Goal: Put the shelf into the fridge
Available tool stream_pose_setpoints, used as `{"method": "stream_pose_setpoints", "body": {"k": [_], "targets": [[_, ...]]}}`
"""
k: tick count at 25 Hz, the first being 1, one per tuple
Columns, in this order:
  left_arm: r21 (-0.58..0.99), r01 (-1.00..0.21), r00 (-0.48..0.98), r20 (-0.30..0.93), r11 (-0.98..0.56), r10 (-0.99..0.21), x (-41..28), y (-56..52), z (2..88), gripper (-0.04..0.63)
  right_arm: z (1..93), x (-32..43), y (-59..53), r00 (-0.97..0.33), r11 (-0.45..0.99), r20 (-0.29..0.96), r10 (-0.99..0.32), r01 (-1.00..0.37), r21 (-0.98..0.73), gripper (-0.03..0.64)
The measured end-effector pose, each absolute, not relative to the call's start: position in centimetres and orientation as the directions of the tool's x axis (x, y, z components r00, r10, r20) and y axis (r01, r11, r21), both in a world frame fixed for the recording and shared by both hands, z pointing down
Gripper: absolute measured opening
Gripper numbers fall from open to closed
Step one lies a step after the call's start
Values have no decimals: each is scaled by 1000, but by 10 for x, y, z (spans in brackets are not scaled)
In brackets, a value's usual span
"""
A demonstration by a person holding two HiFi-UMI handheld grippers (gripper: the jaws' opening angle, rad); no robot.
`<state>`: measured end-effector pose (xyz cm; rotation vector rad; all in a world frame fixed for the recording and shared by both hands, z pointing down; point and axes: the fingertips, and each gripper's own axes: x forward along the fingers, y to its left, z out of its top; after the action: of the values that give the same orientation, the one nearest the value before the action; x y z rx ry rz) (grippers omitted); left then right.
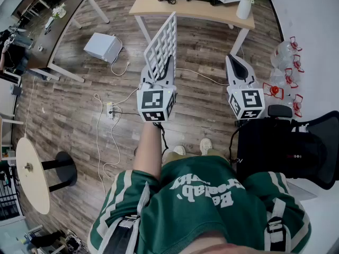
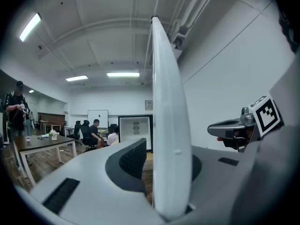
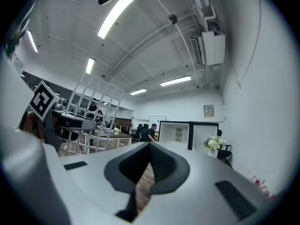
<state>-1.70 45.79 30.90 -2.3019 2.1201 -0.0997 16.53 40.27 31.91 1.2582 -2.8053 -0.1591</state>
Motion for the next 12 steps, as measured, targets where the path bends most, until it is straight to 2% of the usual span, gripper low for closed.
{"method": "stream_pose_setpoints", "body": {"k": [12], "targets": [[-61,-998,5,36,-7,-999,52,448,312,77,326,239,380,-704,699,9,-710,-702,136,3]]}}
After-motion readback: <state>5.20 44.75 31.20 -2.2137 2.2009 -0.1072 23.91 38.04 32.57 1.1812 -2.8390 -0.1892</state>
